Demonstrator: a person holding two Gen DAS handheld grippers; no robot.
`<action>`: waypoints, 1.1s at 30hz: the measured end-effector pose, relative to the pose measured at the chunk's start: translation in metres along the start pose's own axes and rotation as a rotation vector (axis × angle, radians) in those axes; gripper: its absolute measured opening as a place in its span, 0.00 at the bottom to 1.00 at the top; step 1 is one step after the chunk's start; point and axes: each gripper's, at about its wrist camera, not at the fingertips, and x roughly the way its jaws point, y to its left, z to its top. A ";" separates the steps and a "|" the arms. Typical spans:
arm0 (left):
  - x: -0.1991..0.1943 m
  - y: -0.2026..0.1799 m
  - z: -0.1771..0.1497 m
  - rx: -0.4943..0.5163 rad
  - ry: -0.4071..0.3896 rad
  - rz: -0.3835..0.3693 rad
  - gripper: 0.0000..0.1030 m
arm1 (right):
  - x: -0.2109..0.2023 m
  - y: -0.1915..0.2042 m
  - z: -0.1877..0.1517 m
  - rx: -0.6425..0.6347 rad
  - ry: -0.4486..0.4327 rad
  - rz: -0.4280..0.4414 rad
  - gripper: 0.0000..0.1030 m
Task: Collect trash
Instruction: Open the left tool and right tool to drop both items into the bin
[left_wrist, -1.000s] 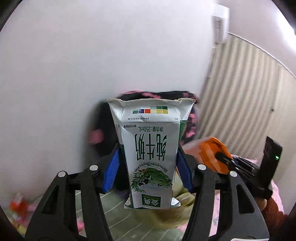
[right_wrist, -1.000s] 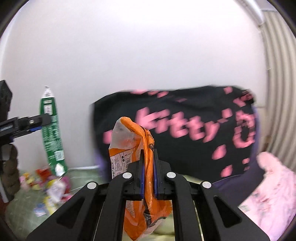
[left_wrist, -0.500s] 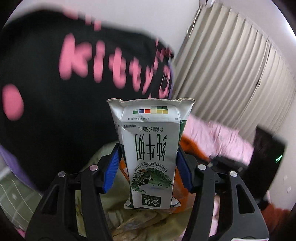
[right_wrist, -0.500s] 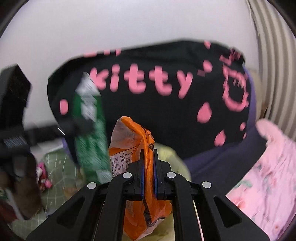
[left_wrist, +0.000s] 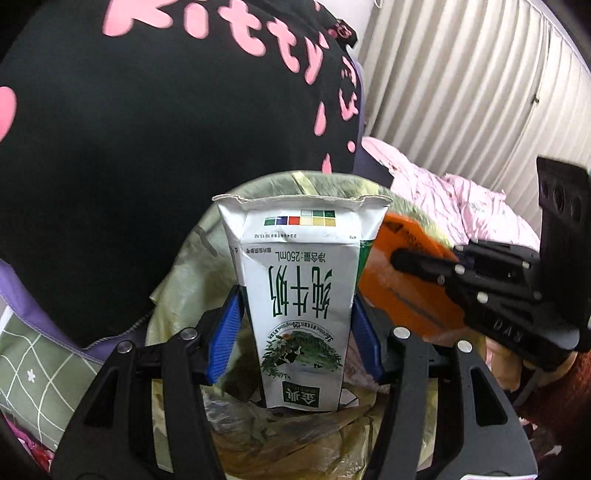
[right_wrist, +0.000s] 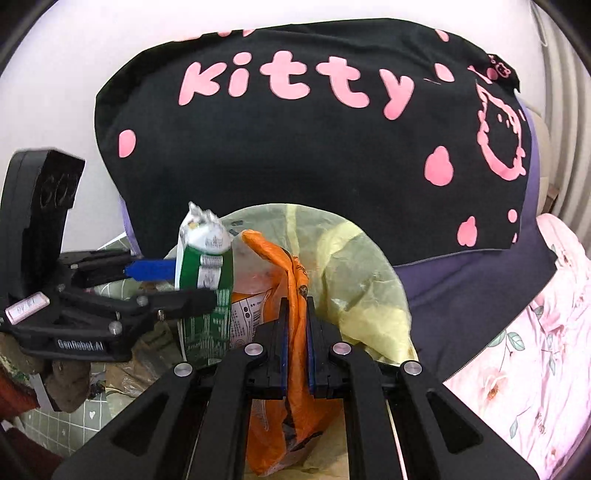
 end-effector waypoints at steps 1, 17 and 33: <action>0.005 -0.007 0.006 0.007 0.007 -0.004 0.51 | -0.001 -0.001 0.000 0.004 -0.004 -0.004 0.08; 0.002 0.025 0.007 -0.187 0.069 -0.181 0.52 | -0.007 -0.004 -0.003 0.028 -0.009 -0.040 0.09; -0.110 0.027 -0.023 -0.200 -0.158 -0.020 0.67 | -0.052 0.023 0.008 -0.003 -0.142 -0.117 0.36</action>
